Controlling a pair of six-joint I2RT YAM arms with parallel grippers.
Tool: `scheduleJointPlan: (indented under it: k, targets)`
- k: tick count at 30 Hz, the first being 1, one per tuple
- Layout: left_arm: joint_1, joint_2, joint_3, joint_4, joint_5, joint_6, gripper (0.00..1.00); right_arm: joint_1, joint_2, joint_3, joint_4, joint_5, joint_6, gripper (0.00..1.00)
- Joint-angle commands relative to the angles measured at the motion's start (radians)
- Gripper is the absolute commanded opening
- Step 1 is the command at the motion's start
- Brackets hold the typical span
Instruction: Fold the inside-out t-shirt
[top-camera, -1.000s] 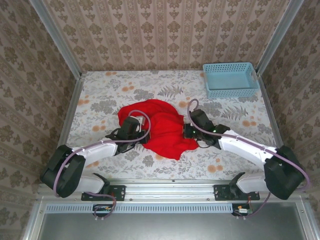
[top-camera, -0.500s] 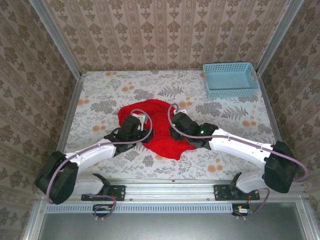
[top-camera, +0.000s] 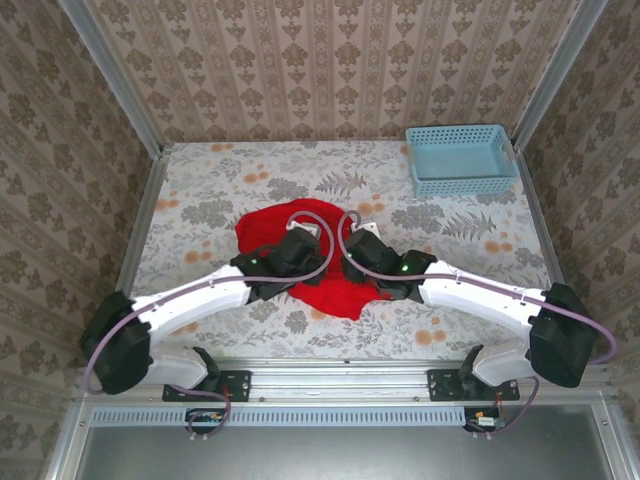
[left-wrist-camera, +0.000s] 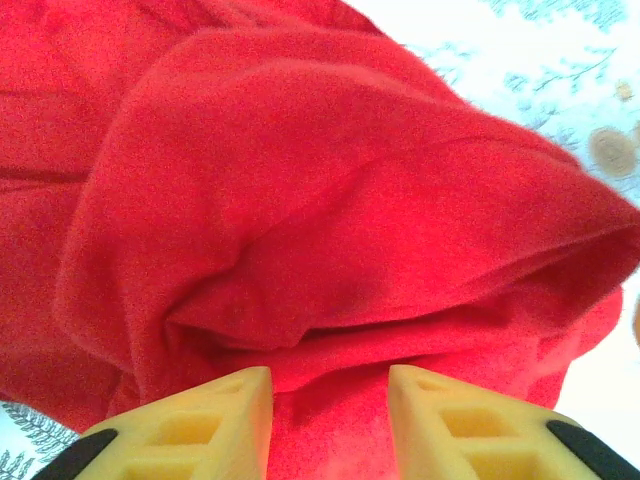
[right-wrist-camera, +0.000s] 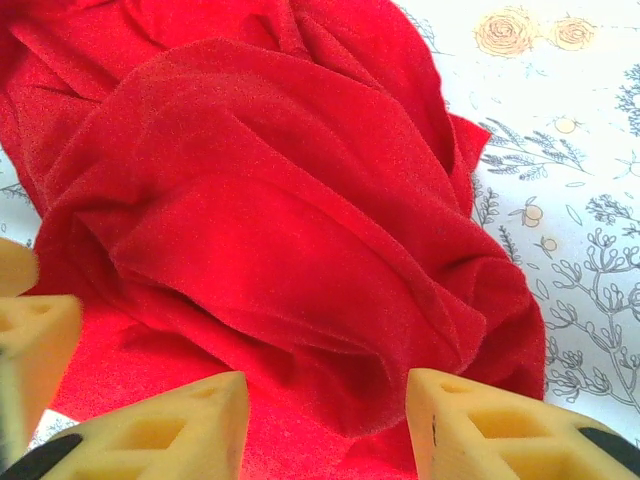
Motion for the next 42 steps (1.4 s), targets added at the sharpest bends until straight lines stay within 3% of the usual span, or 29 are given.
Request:
scheduleJointPlan:
  k: [1,16,23,31,37,42]
  targets:
    - [-0.006,0.074,0.041,-0.073,-0.037,-0.050,0.38,-0.014,-0.061,-0.040,0.011,0.051,0.025,0.49]
    - [0.017,0.248,0.160,-0.138,-0.143,-0.038,0.41,-0.060,-0.149,-0.144,0.044,0.026,0.045,0.53]
    - [0.026,0.282,0.164,-0.125,-0.142,-0.019,0.35,-0.063,-0.149,-0.143,0.042,0.026,0.043,0.53]
    - [0.016,0.265,0.153,-0.107,-0.146,0.002,0.16,-0.067,-0.133,-0.141,0.036,0.021,0.048,0.54]
    - [-0.029,0.171,0.136,-0.160,-0.175,0.015,0.00,-0.105,-0.097,-0.118,-0.015,0.009,0.090,0.58]
    - [-0.066,0.011,0.040,-0.137,-0.133,0.022,0.00,-0.123,-0.084,-0.138,0.023,-0.041,0.103,0.62]
